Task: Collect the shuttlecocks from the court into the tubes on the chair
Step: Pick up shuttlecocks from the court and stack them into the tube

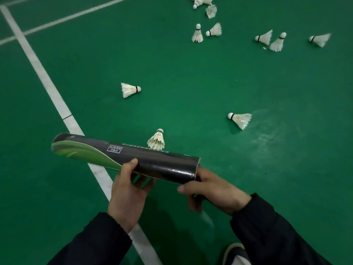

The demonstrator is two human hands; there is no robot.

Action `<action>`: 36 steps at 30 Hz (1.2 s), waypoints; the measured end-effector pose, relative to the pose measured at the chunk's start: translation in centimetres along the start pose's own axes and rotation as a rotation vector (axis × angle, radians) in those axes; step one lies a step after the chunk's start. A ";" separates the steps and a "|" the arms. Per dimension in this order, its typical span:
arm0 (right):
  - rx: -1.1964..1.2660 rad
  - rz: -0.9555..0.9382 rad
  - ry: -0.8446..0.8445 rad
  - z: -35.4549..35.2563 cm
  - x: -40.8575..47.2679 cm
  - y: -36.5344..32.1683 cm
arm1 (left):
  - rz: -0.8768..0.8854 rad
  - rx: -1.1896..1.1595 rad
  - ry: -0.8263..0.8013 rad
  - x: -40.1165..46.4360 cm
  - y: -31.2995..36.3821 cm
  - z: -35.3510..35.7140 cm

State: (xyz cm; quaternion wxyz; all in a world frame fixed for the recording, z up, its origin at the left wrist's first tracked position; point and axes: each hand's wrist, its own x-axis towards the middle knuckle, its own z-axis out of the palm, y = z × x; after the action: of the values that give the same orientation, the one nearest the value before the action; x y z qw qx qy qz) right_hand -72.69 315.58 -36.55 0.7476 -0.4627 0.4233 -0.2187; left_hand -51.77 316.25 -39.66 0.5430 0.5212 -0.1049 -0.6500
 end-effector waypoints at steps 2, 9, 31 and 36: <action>0.143 -0.114 0.081 0.4 1.2 0.0 | 0.030 -0.046 0.078 0.5 1.0 -0.8; -0.972 -0.219 0.521 -1.1 15.6 3.6 | 0.060 -0.178 0.318 0.2 5.3 -6.8; -0.260 -0.418 0.483 3.5 5.3 1.6 | -0.072 -0.266 0.227 -0.1 2.3 -3.3; -0.371 -0.194 0.131 3.7 3.7 0.7 | 0.005 -0.221 0.171 -0.3 1.9 -2.8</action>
State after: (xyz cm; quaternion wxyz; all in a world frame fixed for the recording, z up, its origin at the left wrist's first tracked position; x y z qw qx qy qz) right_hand -67.61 315.20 -37.98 0.5962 -0.6157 0.4573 -0.2375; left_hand -48.46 316.96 -39.37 0.6057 0.5114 0.0129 -0.6094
